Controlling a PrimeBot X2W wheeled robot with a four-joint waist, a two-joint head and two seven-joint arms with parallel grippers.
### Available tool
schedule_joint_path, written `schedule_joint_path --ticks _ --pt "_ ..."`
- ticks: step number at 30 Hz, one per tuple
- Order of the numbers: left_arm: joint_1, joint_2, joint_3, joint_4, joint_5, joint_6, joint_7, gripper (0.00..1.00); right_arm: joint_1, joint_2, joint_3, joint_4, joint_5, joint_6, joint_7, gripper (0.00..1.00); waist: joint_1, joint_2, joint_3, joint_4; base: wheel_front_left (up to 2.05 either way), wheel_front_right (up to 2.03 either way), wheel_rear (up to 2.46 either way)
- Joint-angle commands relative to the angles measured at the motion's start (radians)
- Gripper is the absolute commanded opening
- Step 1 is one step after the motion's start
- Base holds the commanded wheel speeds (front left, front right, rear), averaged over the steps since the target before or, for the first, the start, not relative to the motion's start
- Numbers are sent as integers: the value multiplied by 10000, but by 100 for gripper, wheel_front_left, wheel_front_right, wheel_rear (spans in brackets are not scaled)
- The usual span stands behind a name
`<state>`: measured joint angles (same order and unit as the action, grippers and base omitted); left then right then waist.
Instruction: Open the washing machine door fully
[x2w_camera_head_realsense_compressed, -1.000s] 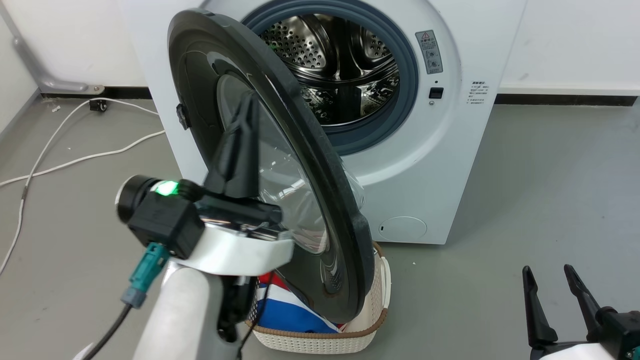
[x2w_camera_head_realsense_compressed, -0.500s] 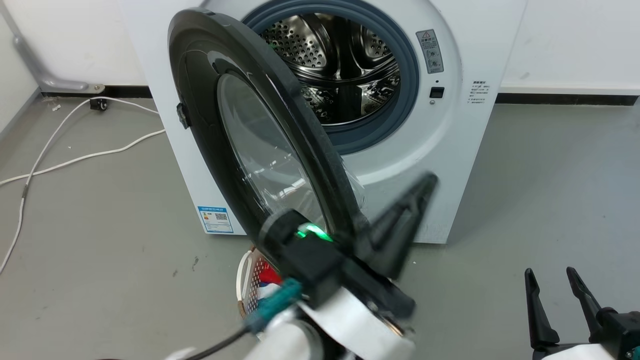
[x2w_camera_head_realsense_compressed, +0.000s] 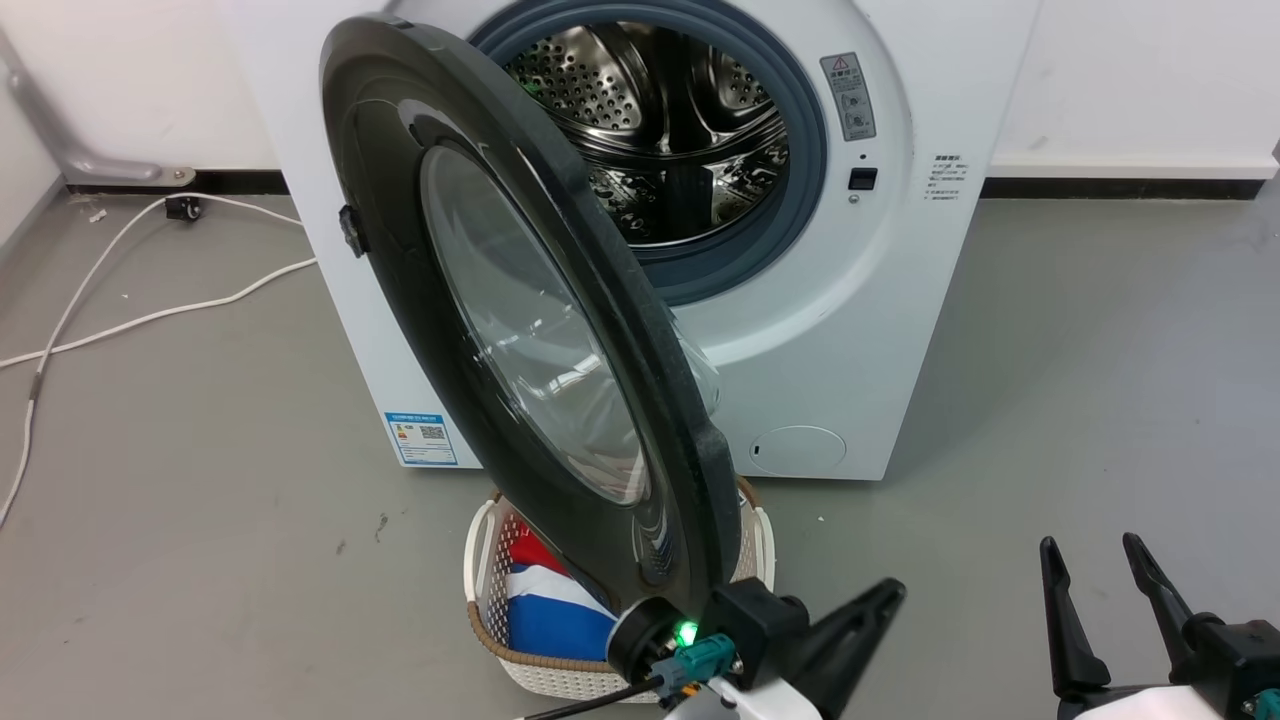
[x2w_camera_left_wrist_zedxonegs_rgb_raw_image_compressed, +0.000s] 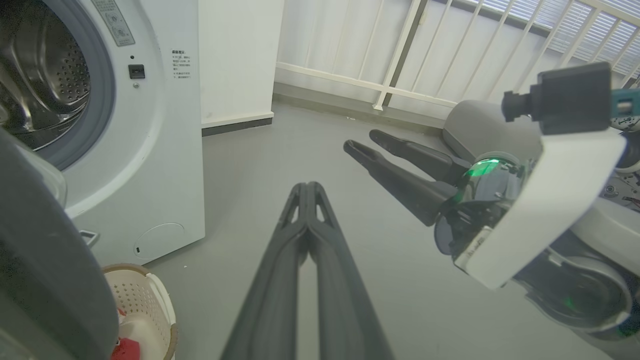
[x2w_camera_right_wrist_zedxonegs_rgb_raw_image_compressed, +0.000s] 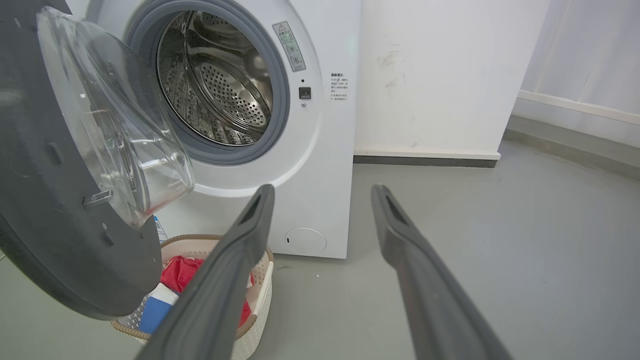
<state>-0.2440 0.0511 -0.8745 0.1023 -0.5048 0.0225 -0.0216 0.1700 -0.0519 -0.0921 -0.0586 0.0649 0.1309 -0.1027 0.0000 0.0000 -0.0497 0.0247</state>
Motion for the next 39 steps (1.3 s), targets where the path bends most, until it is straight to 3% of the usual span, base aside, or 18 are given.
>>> schedule_joint_path --ticks 1,13,22,31,39 --pt "-222 -10 0 190 -3 90 -120 0 -95 24 -6 55 -26 -3 -38 100 0 0 17 -38 0 0 0" --pt "-1373 -7 297 2413 -828 1009 -1642 0 -274 24 125 403 46 -3 -171 100 0 0 158 -378 0 0 0" --pt "-1805 -8 416 3377 -1390 1348 -2153 0 -351 24 140 602 177 -3 -236 100 0 0 188 -365 0 0 0" --pt "-1417 134 775 3521 -1448 1611 -2388 0 -367 24 31 752 200 -3 -311 100 0 0 111 -146 0 0 0" --pt "-781 513 1062 2608 -1193 1948 -2441 0 -314 24 -61 804 206 -3 -277 100 0 0 24 161 0 0 0"
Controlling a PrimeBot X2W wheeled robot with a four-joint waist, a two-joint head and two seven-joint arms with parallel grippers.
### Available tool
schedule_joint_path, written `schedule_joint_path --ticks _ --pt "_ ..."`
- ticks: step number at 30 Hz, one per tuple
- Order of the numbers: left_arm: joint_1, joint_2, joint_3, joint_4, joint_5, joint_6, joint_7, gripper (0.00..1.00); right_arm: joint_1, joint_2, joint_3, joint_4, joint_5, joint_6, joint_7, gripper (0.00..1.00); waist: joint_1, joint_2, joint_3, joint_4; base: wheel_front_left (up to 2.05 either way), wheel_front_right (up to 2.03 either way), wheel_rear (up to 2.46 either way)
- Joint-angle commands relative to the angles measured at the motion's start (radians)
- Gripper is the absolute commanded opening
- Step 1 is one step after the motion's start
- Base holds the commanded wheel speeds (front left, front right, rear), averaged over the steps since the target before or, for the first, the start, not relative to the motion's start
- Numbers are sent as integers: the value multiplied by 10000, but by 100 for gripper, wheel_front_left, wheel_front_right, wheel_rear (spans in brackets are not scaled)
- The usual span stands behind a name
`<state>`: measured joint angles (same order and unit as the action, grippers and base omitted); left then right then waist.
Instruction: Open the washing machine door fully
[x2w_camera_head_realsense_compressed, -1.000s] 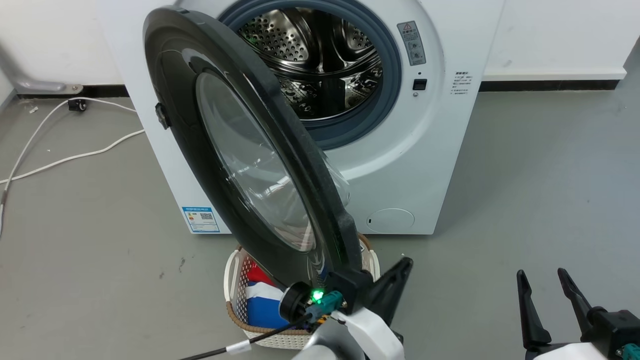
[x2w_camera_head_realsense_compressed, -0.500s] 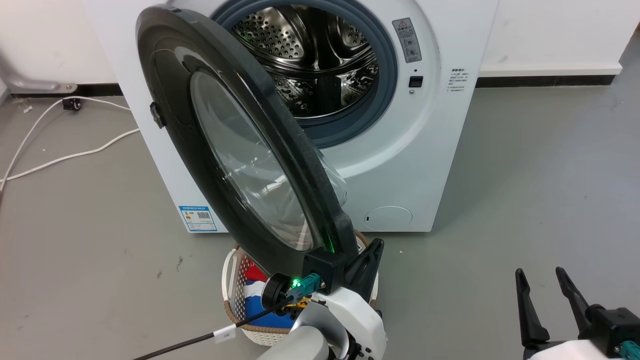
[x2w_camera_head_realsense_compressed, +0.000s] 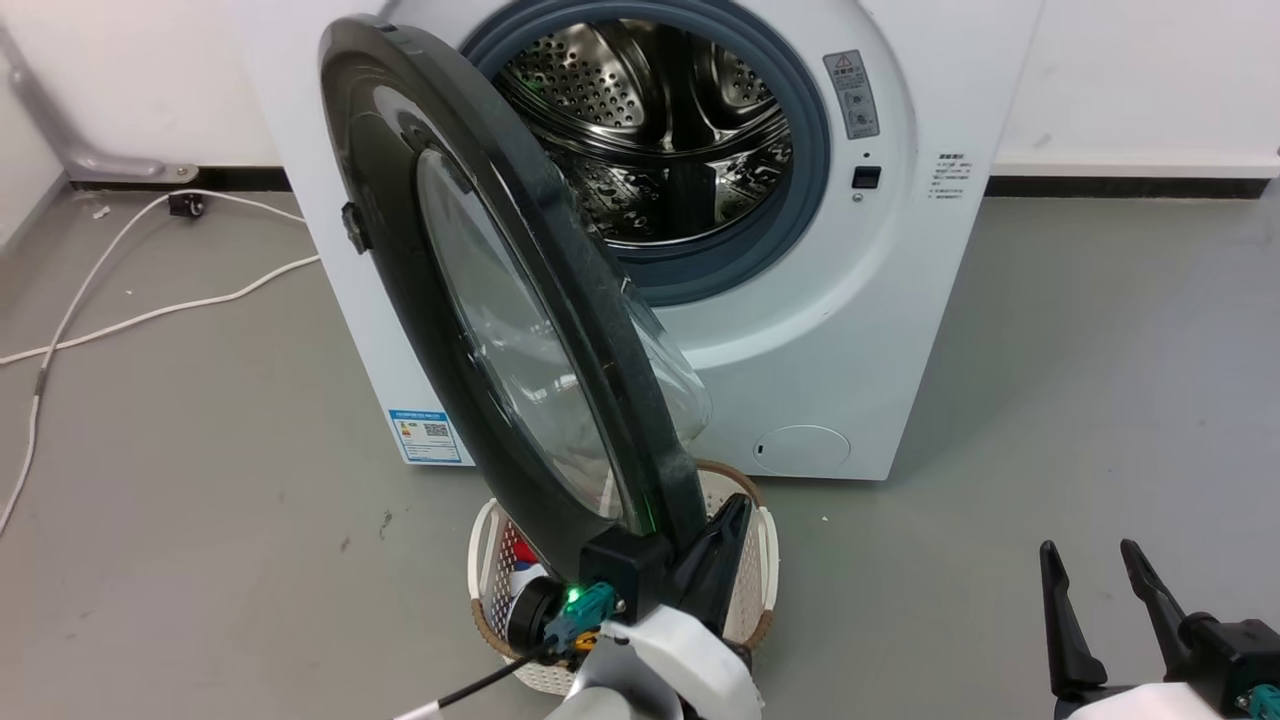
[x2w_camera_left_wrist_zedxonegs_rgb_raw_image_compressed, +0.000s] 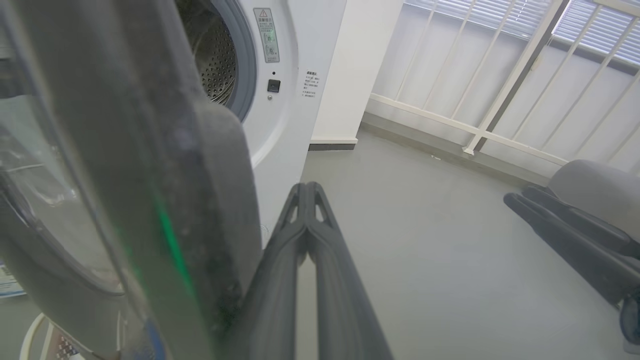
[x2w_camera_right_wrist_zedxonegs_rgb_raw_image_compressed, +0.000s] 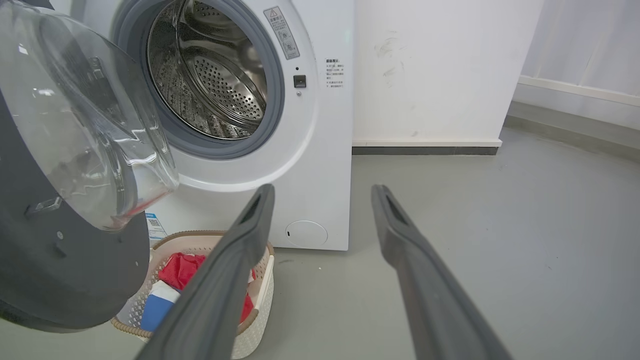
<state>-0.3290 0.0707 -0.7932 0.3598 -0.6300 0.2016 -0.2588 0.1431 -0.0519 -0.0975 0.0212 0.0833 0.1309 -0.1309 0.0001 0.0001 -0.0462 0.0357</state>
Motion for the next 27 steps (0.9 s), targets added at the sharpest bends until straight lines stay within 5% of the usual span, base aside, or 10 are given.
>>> schedule_joint_path --ticks 1,27 --pt "163 390 256 -114 110 235 -71 0 -38 24 7 7 23 -3 14 100 -1 -1 -21 101 0 0 0" --pt "2107 2642 864 -4513 502 2154 717 0 179 21 -78 -70 310 -3 -57 100 -1 -1 134 2031 0 0 0"
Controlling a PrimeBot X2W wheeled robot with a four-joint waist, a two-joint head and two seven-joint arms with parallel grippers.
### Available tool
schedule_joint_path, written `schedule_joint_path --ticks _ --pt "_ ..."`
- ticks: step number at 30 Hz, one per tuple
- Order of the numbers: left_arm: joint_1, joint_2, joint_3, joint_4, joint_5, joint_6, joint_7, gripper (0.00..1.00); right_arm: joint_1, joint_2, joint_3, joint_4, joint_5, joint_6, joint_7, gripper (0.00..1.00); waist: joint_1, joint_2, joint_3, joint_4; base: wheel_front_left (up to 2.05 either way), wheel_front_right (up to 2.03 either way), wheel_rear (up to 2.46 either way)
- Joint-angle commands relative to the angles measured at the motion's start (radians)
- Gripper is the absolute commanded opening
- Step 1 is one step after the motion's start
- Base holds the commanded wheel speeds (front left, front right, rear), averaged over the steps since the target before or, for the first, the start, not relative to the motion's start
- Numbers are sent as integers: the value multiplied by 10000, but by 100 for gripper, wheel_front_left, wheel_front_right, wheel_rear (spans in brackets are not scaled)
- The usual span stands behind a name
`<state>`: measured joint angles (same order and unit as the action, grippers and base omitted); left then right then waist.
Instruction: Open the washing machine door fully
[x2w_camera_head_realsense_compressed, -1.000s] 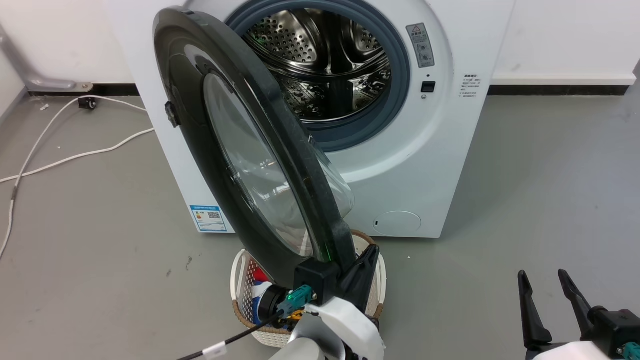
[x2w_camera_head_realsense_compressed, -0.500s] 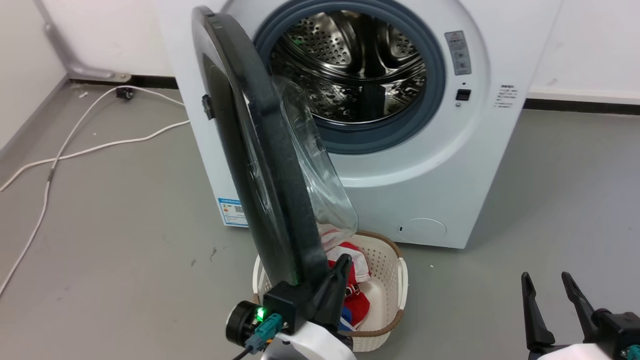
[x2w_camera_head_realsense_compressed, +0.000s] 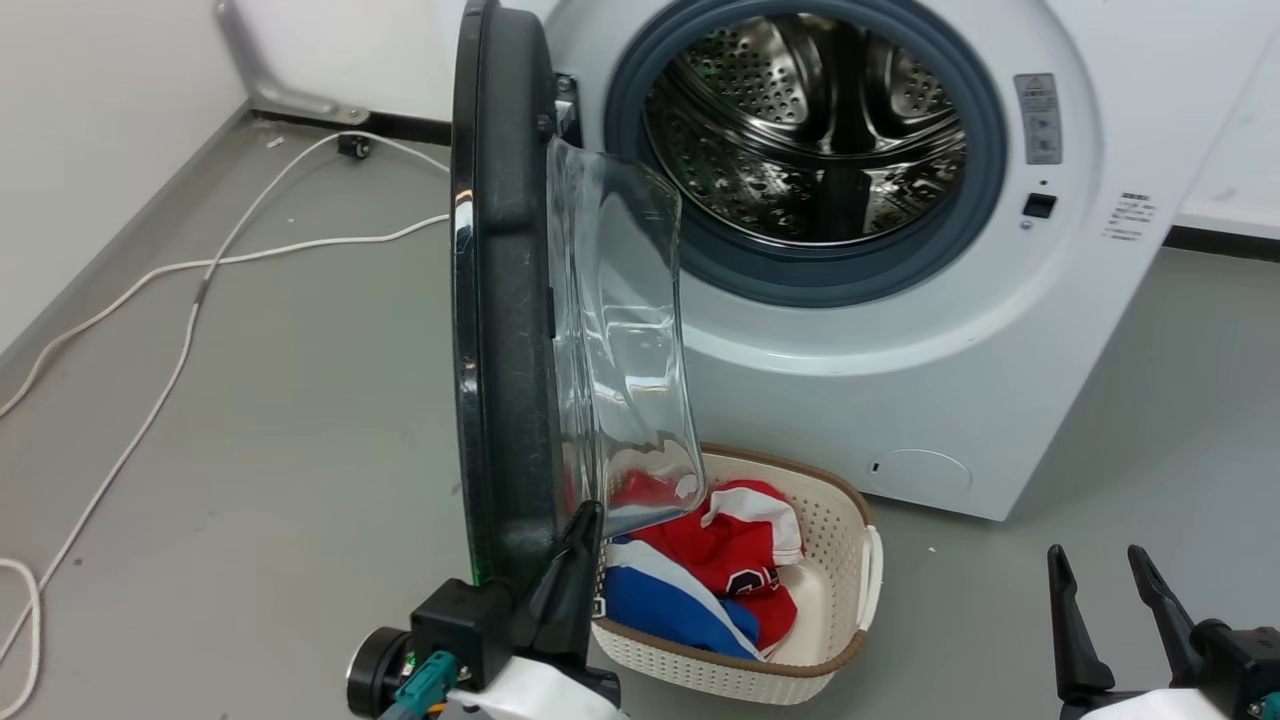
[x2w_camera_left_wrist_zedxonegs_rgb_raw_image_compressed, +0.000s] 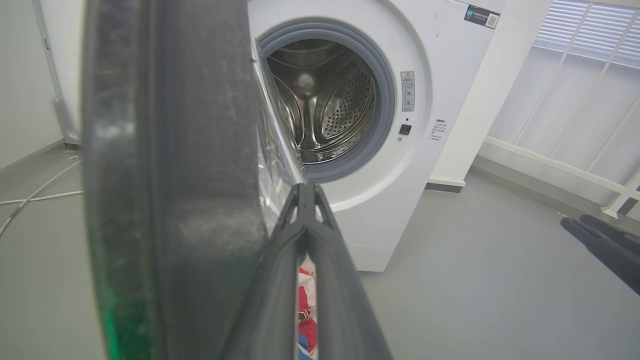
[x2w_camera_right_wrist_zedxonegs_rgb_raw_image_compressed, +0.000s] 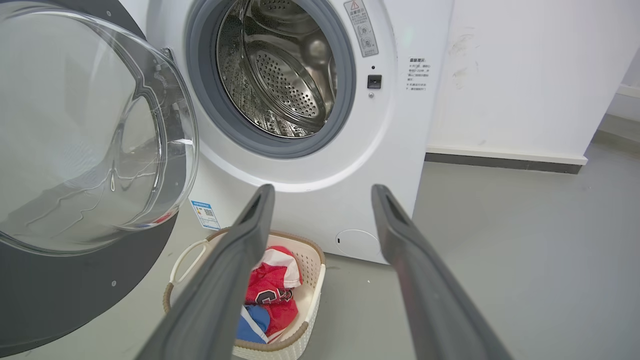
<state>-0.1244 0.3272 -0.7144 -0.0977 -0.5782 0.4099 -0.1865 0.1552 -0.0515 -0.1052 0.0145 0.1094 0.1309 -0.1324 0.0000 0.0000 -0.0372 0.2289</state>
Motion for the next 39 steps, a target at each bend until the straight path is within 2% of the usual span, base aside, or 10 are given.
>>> schedule_joint_path --ticks 1,6,15,22,28,31,32,39 --pt "137 141 132 -29 -49 122 19 0 43 18 12 -33 54 -3 -41 100 0 0 71 195 0 0 0" --pt "332 572 490 -202 -197 200 51 0 -25 18 -39 -225 -31 -3 57 100 0 0 189 605 0 0 0" --pt "238 1355 1662 242 -907 -204 -264 0 -46 18 -164 -615 -146 -3 272 100 0 0 512 1046 0 0 0" --pt "-180 1560 2845 1170 -1537 -729 -621 0 -254 16 -216 -878 -405 -3 562 100 0 0 1079 1054 0 0 0" --pt "-860 1639 3702 2116 -1907 -1465 -746 0 -557 -60 -238 -1077 -605 -3 720 100 0 0 1717 994 0 0 0" --pt "-1261 1702 4207 2575 -1980 -1783 -782 0 -711 -159 -254 -1115 -586 -3 781 100 0 0 1976 967 0 0 0" --pt "-1528 1762 4631 2951 -1964 -2039 -797 0 -810 -258 -269 -1105 -543 -3 822 100 0 0 2152 945 0 0 0" --pt "-2022 1889 5594 3917 -1749 -2554 -807 0 -1025 -351 -306 -1051 -505 -3 802 100 0 0 2403 897 0 0 0"
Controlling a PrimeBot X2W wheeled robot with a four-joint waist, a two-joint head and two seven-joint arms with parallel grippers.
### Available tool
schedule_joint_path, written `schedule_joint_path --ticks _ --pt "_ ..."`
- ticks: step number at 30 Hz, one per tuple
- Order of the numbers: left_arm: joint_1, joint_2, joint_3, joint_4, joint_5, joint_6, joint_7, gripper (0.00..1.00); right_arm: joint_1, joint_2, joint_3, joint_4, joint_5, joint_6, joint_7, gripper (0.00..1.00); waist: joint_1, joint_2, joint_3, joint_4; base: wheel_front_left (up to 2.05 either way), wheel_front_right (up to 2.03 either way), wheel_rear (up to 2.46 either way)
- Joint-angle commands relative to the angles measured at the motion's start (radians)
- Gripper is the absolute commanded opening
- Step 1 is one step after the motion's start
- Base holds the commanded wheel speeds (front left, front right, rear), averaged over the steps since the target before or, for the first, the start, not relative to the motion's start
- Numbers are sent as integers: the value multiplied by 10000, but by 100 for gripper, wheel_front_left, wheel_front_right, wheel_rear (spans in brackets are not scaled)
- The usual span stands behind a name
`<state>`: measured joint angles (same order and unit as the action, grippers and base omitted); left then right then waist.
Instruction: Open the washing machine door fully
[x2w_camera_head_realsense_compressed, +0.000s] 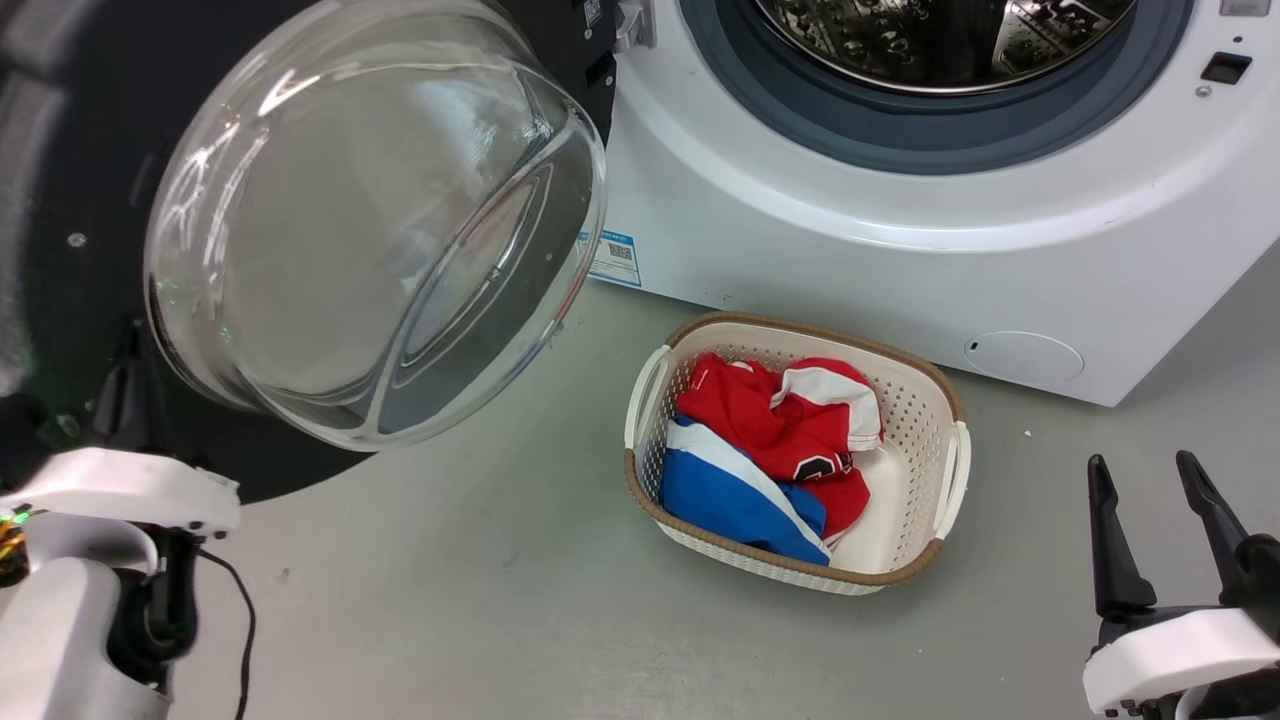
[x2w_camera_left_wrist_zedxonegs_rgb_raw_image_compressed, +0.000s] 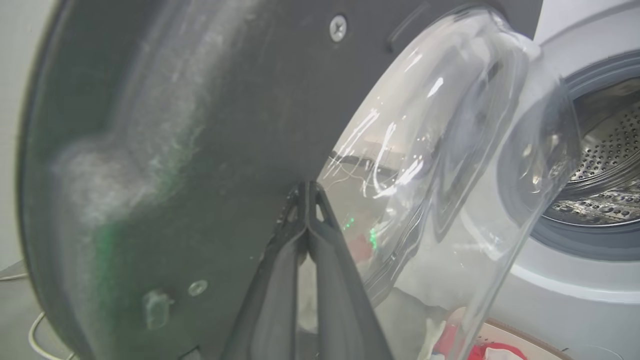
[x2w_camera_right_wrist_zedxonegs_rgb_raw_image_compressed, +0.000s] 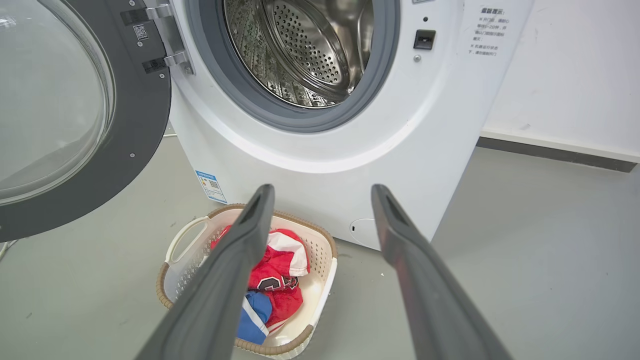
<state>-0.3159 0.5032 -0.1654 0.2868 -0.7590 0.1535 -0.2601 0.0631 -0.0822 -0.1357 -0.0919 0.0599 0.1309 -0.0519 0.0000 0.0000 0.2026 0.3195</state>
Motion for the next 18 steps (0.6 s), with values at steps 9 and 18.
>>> schedule_joint_path --ticks 9,18 --pt "-679 84 621 1080 375 -432 -61 0 -224 -117 62 117 17 -3 -142 100 0 0 37 -13 0 0 0" --pt "-655 -121 940 1614 703 -787 -62 0 -200 -62 152 327 -6 -3 -210 100 0 0 -298 -31 0 0 0"
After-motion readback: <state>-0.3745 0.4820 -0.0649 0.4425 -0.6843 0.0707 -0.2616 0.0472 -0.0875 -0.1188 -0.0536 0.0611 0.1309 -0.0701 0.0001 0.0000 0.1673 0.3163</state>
